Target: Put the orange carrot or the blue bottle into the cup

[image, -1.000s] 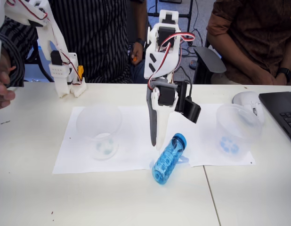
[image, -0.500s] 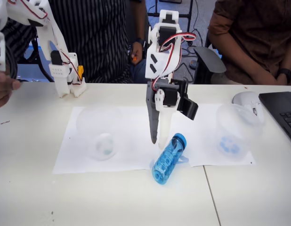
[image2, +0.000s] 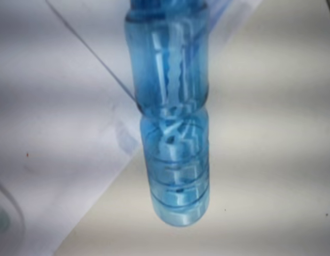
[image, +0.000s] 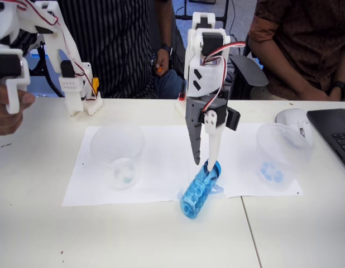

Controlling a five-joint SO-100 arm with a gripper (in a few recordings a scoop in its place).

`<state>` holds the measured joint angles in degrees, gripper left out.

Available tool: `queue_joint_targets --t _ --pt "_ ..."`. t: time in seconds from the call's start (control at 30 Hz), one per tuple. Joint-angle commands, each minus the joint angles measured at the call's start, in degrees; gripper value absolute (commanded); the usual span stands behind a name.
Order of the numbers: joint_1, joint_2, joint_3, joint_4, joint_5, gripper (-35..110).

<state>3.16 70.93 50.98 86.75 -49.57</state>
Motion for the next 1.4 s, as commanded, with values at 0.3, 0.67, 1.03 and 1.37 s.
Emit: queue_joint_targets --t 0.3,0.67,1.03,1.37 --pt "3.4 -1.9 -5.5 0.3 3.3 17" --pt "2.7 -2.5 -4.9 0.3 6.2 36" --pt "3.0 -7.9 -4.7 1.2 9.1 38" --pt "2.9 -8.1 -5.6 1.0 10.5 38"
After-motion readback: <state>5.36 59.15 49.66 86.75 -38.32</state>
